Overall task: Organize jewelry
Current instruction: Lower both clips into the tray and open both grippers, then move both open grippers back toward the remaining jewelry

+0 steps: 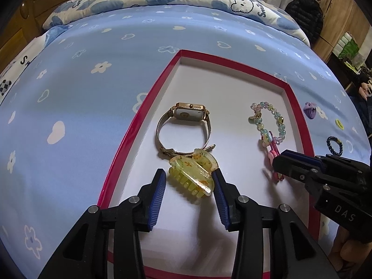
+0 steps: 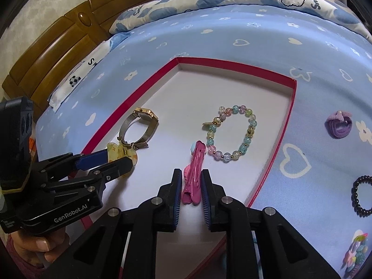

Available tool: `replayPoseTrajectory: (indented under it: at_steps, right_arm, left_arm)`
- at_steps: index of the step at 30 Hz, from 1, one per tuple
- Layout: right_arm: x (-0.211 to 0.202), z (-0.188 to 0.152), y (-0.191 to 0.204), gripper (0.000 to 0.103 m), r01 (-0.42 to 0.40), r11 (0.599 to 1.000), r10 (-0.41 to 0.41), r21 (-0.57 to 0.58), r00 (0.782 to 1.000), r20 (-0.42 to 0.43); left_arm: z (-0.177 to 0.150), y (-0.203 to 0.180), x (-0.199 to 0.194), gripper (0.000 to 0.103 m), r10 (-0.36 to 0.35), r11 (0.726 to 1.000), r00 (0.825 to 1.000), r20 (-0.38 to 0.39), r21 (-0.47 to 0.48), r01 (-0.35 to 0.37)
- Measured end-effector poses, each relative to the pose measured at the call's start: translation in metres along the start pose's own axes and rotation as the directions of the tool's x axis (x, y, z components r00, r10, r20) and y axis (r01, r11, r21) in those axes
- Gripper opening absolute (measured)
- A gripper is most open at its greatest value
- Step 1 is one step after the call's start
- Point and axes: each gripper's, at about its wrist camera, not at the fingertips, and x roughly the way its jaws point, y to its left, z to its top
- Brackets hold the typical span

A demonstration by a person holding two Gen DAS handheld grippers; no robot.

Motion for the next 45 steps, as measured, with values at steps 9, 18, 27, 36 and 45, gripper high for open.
replayPoseTrajectory:
  at_steps: [9, 18, 27, 36, 45]
  right_arm:
    - [-0.041, -0.005, -0.006, 0.033, -0.023, 0.999, 0.018, 0.044, 0.994, 0.105]
    - [-0.108, -0.026, -0.036, 0.044, -0.005, 0.991, -0.029, 0.134, 0.968, 0.25]
    - [-0.161, -0.051, -0.083, 0.049, 0.064, 0.97, -0.136, 0.232, 0.941, 0.309]
    - [-0.191, -0.075, -0.128, 0.049, 0.118, 0.94, -0.225, 0.321, 0.92, 0.32]
    - [-0.199, -0.084, -0.157, 0.049, 0.136, 0.922, -0.259, 0.363, 0.912, 0.317]
  left_arm:
    - [-0.006, 0.01, -0.035, 0.056, -0.035, 0.997, 0.996, 0.076, -0.071, 0.04]
    - [-0.019, 0.003, -0.086, 0.07, -0.102, 0.985, 0.981, 0.165, -0.121, 0.122]
    - [-0.021, -0.019, -0.111, 0.077, -0.165, 0.979, 0.966, 0.201, -0.087, 0.185]
    - [-0.006, -0.058, -0.1, 0.077, -0.196, 0.98, 0.966, 0.167, 0.002, 0.199]
    - [0.016, -0.102, -0.079, 0.077, -0.2, 0.977, 0.97, 0.136, 0.1, 0.188]
